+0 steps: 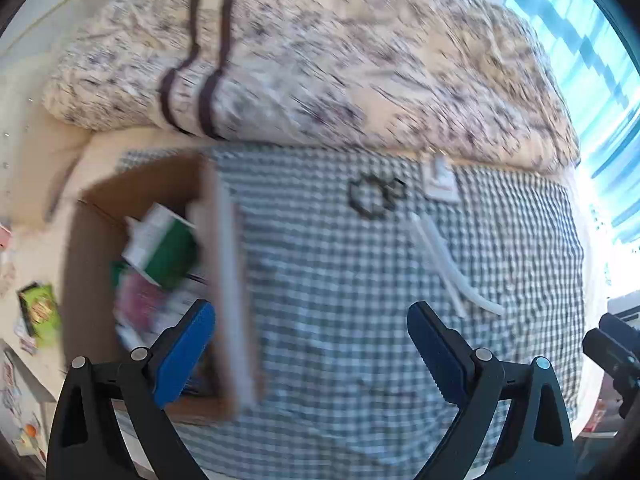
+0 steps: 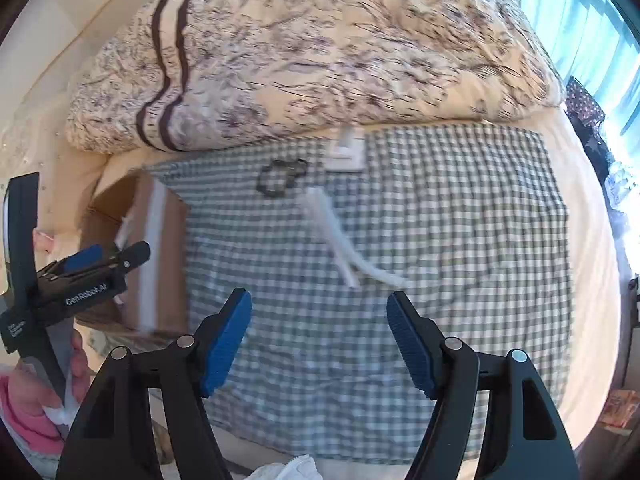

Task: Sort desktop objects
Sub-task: 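Move both open tools back over the cloth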

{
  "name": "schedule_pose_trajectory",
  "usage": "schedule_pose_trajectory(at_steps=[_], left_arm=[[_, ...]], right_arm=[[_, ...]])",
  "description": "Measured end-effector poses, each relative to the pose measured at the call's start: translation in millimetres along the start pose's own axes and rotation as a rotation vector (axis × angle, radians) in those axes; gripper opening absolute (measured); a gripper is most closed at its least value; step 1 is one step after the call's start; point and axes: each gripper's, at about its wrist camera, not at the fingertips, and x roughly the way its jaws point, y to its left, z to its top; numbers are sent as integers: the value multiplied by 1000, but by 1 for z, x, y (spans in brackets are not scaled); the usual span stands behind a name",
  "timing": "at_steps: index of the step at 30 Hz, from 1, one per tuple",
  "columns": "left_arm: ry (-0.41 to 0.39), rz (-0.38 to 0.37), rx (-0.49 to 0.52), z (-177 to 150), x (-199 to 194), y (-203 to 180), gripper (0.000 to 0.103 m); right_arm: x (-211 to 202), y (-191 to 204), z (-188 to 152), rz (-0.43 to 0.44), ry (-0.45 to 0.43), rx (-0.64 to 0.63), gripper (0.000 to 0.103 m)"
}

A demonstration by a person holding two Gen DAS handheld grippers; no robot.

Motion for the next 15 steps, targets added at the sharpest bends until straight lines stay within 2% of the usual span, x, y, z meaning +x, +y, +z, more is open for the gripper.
schedule_pose_trajectory(at_steps=[3,5,15], left_arm=[[30,-2,16,-3,21,-33,99],[48,8,24,1,39,-48,99],[30,64,53,49,131,-60,99]], right_arm=[[13,-28,3,-30,25,-11,67],[25,-40,5,-21,41,-7,67],[129,-52,25,43,125,35,59]])
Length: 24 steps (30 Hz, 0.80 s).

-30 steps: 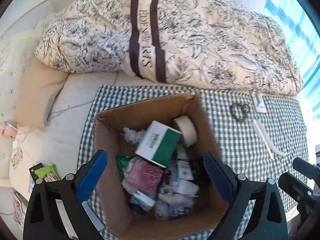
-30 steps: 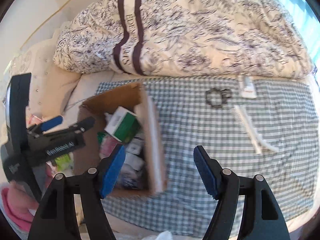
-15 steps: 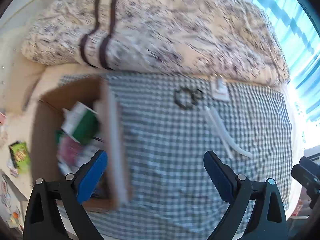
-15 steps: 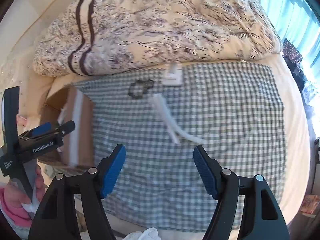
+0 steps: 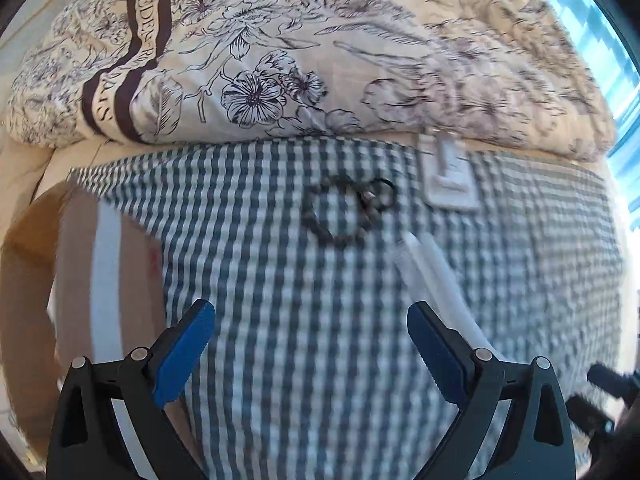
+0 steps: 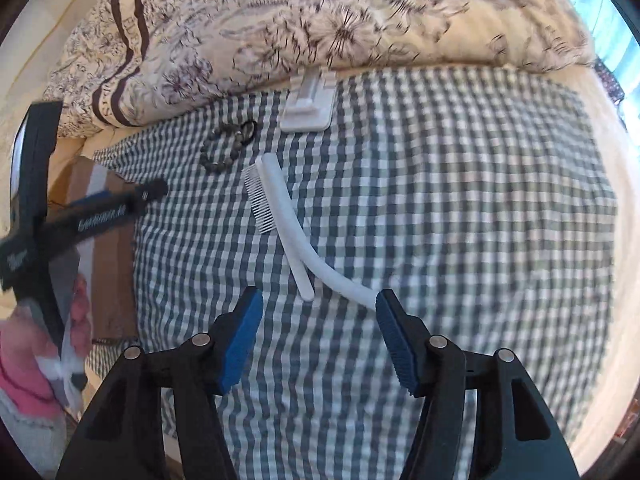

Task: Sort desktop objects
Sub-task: 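Move both open tools back over the cloth, then grasp the bead bracelet with left tool while right tool grasps the white comb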

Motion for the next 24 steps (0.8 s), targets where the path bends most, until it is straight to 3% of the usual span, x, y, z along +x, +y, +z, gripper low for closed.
schedule_pose_trajectory(at_steps=[6,9,11,21,23,24], left_arm=[[19,35,-57,30,56,18,99],[39,33,-107,40,82,30,99],[52,34,-130,46,98,34,99],[95,-11,-136,59,139,32,99],[90,-37,-127,60,139,31,91],[87,-49,-118,60,137,30,81]], right_arm=[[50,13,22,4,46,-73,58],[74,16,29,10,86,-82,49],[89,17,32,-8,114,-91,48],[126,11,37,-43,200,-59,39],[125,11,36,-51,197,-64,35],[124,8,37,-53,191,-66,23]])
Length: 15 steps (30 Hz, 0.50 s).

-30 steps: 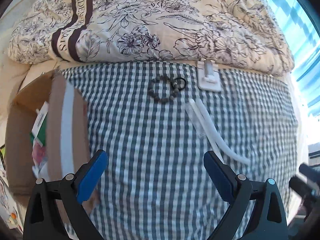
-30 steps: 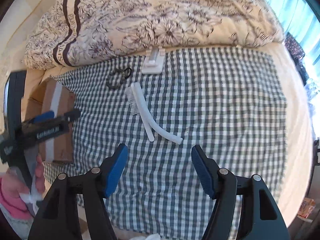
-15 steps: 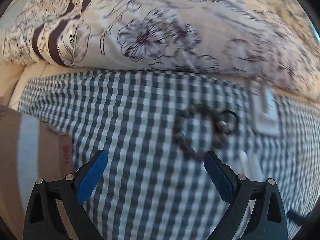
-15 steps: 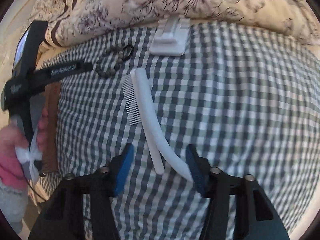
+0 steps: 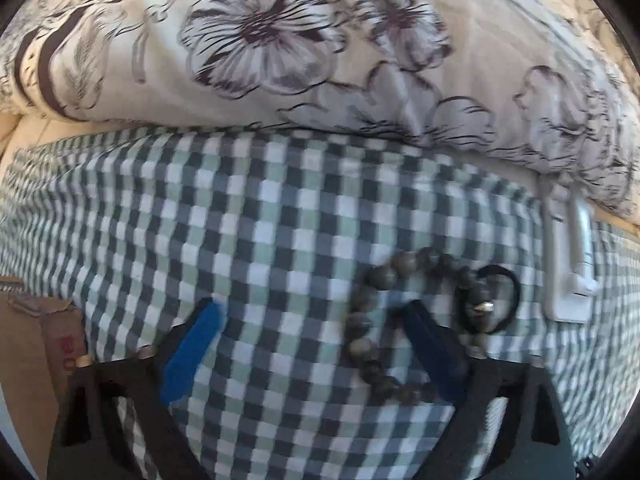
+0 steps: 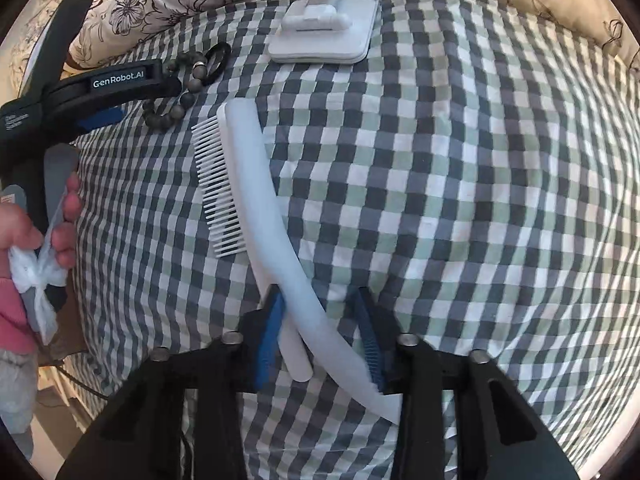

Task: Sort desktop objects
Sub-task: 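Grasp the bead bracelet with left tool while right tool grasps the white comb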

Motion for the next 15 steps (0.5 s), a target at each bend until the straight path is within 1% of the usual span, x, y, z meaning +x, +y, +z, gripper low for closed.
schedule_pose_trajectory(at_steps=[1,2,3,5,8,13,15], left_arm=[[-7,-12,17,0,-4,-3,61],[-17,-24,43,-1,-8,-7,46],[-30,-24,82,-3,-13,-14,12],[-22,-20,137,-6,-19,-25,11],[-27,-69,110,-8,-29,-25,11],[-70,-108,94,-15,-64,-26,11],[-78,-112,97,-18,-77,-27,11]], right_arm=[[-1,-1,0,5,-1,5,15],[-3,-4,0,20,-2,23,13],[-6,-6,-1,30,-2,40,9],[-13,-7,-2,34,-11,52,8],[-31,-12,-5,52,-33,72,8],[-62,-15,-15,70,-64,92,8],[-76,-15,-20,79,-84,101,8]])
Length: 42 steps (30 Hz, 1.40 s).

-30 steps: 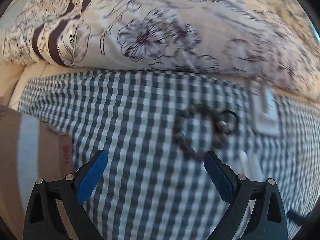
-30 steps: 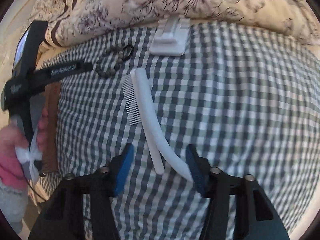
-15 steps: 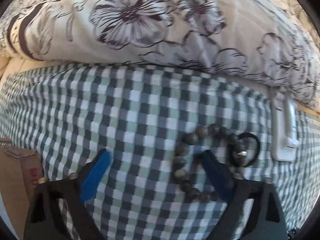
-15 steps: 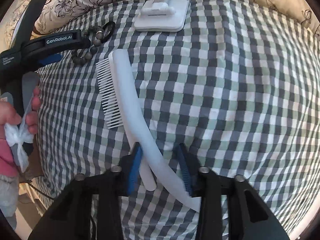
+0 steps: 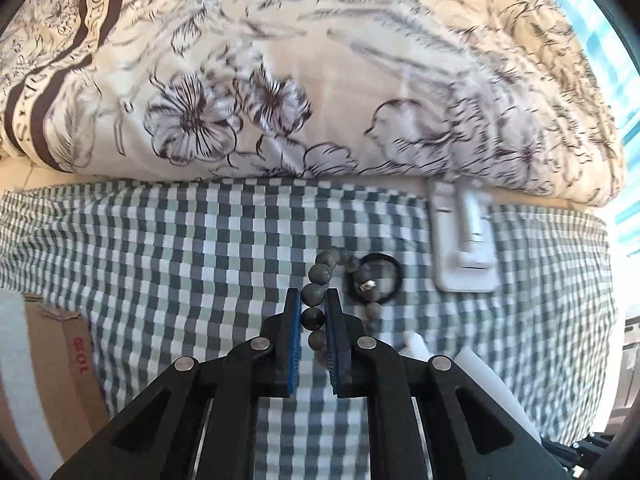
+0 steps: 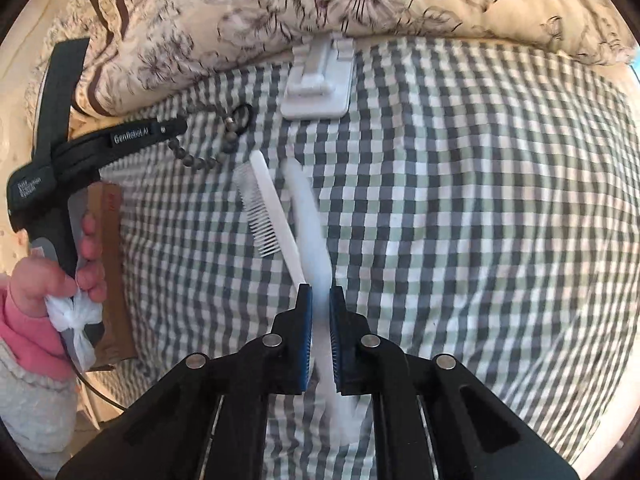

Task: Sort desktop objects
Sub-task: 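Grasp the bead bracelet with left tool while right tool grasps the white comb, then drop the bracelet and comb into the cardboard box with both tools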

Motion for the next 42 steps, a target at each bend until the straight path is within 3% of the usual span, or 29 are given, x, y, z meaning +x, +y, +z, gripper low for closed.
schedule_pose_trajectory(at_steps=[12,21,25,32,38,42], left_arm=[[-105,-18,-3,5,-115,-9,11],[-187,1,18,-28,-221,6,11],[-227,1,-6,-42,-266,37,11],[-257,48,10,-63,-321,117,11],[-255,63,12,-71,-333,197,11],[-230,72,26,-74,-320,233,11]], right_arm=[[-91,38,-31,49,-95,-26,8],[-167,97,-75,91,-173,-124,8],[-186,133,-89,108,-206,-179,8],[-197,231,-109,180,-251,-255,8],[-170,317,-119,247,-242,-296,8],[-133,358,-121,232,-202,-312,8]])
